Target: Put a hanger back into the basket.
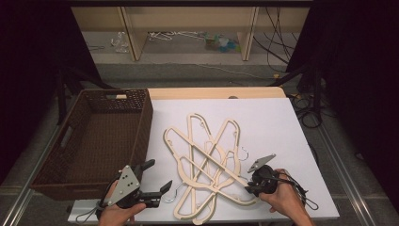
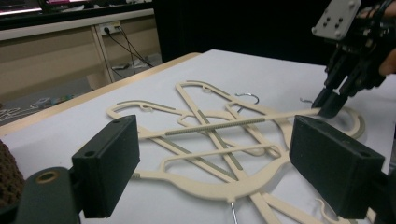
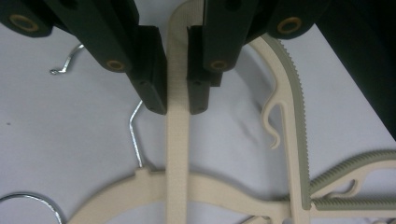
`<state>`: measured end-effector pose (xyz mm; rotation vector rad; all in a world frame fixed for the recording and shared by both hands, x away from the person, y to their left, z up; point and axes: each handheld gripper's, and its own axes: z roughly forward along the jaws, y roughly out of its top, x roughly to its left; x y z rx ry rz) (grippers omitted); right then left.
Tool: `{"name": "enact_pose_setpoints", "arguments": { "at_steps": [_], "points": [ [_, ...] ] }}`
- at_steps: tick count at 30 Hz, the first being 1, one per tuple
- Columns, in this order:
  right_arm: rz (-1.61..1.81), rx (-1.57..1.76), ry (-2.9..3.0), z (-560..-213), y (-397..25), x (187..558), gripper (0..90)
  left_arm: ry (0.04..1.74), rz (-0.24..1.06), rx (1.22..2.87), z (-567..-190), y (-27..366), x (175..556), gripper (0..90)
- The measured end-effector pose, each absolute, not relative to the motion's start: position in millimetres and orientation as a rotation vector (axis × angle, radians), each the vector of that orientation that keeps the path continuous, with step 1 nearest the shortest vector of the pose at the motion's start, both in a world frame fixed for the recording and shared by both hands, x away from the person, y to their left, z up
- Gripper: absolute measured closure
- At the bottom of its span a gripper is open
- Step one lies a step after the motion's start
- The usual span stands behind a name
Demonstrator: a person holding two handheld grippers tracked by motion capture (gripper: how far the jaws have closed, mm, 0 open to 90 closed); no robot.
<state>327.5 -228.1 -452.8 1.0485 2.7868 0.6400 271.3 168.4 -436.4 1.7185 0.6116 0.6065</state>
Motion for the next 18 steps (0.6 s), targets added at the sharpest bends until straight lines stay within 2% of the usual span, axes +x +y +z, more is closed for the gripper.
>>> {"name": "enact_pose_setpoints", "arguments": {
  "at_steps": [3, 9, 11, 18],
  "points": [
    [0.634, 1.004, 2.791, -447.4, -232.2, 328.9, 79.7, 0.619, 0.657, 1.808, -442.4, 158.1, 274.0, 18.6],
    [0.629, 0.952, 2.781, -434.3, -238.5, 328.8, 79.8, 0.595, 0.673, 1.959, -457.0, 144.6, 283.7, 23.8],
    [0.627, 0.930, 2.783, -430.2, -238.4, 328.0, 79.8, 0.544, 0.685, 2.056, -465.9, 135.0, 289.8, 24.4],
    [0.647, 0.910, 2.773, -416.6, -239.1, 326.8, 79.8, 0.422, 0.743, 2.208, -478.9, 119.6, 302.5, 29.0]
  ]
}}
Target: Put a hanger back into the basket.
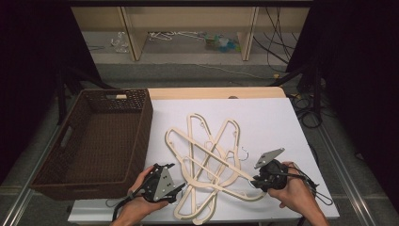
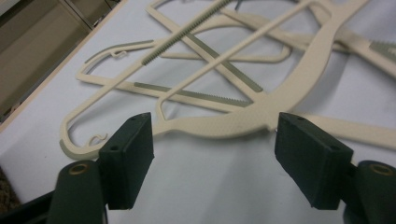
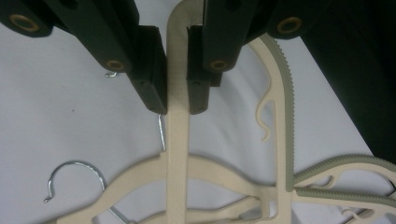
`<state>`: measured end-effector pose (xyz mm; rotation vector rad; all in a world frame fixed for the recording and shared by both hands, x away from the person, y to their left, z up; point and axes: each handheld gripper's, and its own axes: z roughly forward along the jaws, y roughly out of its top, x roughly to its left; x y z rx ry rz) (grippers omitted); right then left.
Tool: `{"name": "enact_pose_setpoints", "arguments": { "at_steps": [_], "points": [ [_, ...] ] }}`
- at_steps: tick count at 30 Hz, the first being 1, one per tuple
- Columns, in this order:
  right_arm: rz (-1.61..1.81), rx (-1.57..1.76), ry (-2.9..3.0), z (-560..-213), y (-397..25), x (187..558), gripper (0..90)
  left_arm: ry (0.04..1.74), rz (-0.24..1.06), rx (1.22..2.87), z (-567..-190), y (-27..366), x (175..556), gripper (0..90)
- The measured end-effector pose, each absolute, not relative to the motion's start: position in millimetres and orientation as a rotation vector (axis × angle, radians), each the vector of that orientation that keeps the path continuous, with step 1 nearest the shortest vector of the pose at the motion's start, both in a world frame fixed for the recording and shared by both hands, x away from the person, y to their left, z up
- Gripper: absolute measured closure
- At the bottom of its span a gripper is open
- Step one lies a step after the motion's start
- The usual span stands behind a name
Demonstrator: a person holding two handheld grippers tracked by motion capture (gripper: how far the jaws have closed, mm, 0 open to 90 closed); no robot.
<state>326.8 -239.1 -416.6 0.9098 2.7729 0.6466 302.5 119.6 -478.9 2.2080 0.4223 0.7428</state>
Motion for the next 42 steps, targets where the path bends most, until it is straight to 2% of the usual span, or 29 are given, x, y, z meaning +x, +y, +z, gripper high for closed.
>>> {"name": "enact_pose_setpoints", "arguments": {
  "at_steps": [3, 5, 9, 16, 19, 23, 33, 39, 42],
  "points": [
    [0.646, 0.906, 2.769, -412.9, -238.7, 327.3, 79.8, 0.394, 0.768, 2.272, -481.3, 119.4, 308.1, 29.3],
    [0.656, 0.899, 2.769, -409.7, -237.8, 328.2, 79.8, 0.439, 0.770, 2.240, -484.3, 117.9, 311.7, 29.3],
    [0.675, 0.897, 2.757, -401.5, -233.1, 332.4, 79.8, 0.415, 0.762, 2.302, -486.4, 116.5, 317.4, 30.6],
    [0.696, 0.858, 2.756, -390.0, -234.5, 337.3, 79.9, 0.437, 0.772, 2.313, -490.4, 112.0, 319.7, 32.4],
    [0.703, 0.875, 2.772, -387.0, -237.8, 338.4, 79.9, 0.403, 0.797, 2.351, -491.3, 108.7, 322.7, 33.0],
    [0.716, 0.860, 2.774, -386.2, -241.5, 339.7, 79.9, 0.310, 0.893, 2.387, -493.8, 97.3, 323.5, 33.1],
    [0.752, 0.848, 2.793, -395.8, -250.1, 347.2, 79.8, 0.231, 0.943, 2.382, -492.8, 91.7, 327.9, 28.5],
    [0.792, 0.842, 2.817, -409.8, -257.1, 356.0, 79.6, 0.147, 0.894, 2.379, -486.9, 92.9, 329.3, 29.0],
    [0.836, 0.840, 2.849, -421.7, -263.3, 361.5, 79.4, 0.071, 0.875, 2.412, -484.4, 94.1, 331.0, 33.0]
  ]
}}
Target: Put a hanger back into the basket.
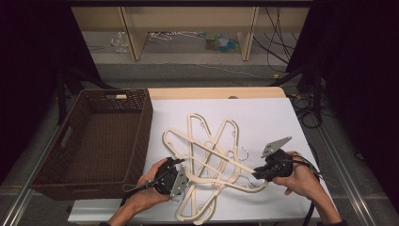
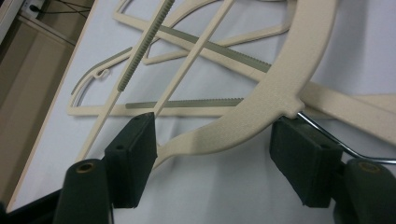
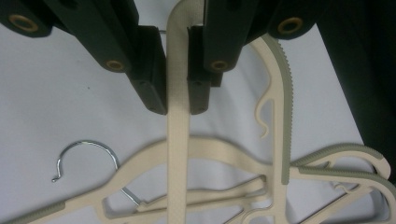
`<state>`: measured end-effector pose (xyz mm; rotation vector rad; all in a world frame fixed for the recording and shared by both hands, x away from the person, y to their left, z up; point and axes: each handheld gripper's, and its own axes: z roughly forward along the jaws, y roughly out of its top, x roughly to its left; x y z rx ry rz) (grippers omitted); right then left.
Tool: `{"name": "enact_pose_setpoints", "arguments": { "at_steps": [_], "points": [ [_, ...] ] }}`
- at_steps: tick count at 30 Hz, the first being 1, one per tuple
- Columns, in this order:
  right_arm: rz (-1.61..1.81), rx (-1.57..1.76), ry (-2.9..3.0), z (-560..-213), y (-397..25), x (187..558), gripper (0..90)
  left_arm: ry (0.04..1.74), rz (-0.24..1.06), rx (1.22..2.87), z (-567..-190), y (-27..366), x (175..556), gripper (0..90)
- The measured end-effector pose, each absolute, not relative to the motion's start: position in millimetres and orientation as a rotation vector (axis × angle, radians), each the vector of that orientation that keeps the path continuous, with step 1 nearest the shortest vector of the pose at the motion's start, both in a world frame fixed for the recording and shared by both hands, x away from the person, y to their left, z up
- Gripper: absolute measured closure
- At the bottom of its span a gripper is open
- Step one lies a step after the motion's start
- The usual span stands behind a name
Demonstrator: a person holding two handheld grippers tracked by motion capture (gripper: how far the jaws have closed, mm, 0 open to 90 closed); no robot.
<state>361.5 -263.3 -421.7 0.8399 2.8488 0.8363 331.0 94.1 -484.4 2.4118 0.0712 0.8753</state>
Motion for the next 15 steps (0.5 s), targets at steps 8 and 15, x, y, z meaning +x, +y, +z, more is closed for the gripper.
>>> {"name": "enact_pose_setpoints", "arguments": {
  "at_steps": [8, 15],
  "points": [
    [0.859, 0.806, 2.867, -428.1, -266.5, 365.8, 79.5, -0.120, 0.870, 2.442, -482.4, 91.0, 329.0, 45.5],
    [0.840, 0.816, 2.878, -432.9, -269.4, 367.3, 79.4, -0.234, 0.829, 2.444, -475.7, 90.0, 324.8, 58.3]
  ]
}}
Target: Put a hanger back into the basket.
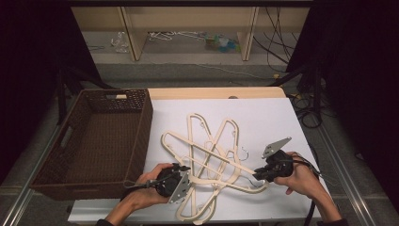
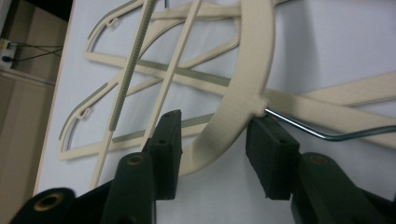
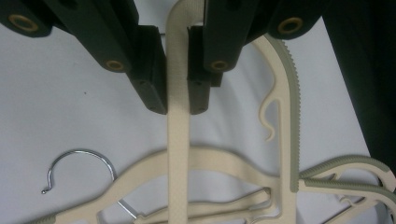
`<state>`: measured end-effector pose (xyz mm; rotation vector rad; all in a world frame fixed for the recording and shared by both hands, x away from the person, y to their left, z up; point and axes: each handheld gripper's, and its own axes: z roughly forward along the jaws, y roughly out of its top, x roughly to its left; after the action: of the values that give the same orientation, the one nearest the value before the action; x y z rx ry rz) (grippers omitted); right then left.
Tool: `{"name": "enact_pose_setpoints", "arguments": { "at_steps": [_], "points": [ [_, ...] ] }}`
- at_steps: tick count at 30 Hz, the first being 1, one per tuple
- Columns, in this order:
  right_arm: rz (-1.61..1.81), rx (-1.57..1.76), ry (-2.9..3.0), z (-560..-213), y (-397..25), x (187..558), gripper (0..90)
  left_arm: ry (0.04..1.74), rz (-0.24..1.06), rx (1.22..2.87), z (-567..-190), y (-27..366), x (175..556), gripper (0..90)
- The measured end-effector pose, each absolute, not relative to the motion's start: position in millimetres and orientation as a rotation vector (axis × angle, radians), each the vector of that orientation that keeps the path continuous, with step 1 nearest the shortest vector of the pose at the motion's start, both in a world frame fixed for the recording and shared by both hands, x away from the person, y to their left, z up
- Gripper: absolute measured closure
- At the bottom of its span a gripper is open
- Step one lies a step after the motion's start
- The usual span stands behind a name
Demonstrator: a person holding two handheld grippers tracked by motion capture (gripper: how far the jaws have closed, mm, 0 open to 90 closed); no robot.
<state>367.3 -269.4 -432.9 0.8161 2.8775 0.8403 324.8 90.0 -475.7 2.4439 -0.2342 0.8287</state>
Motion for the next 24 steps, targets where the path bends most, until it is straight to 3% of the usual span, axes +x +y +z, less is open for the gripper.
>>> {"name": "enact_pose_setpoints", "arguments": {
  "at_steps": [2, 17, 24],
  "points": [
    [0.850, 0.822, 2.892, -435.2, -272.2, 368.5, 79.3, -0.274, 0.795, 2.433, -474.0, 89.6, 322.3, 67.2],
    [0.825, 0.842, 2.924, -442.8, -276.2, 368.8, 78.5, -0.510, 0.910, 2.446, -453.6, 83.1, 310.9, 79.6],
    [0.866, 0.893, 2.878, -438.2, -278.4, 367.5, 66.5, -0.581, 0.958, 2.399, -444.0, 77.9, 303.9, 83.5]
  ]
}}
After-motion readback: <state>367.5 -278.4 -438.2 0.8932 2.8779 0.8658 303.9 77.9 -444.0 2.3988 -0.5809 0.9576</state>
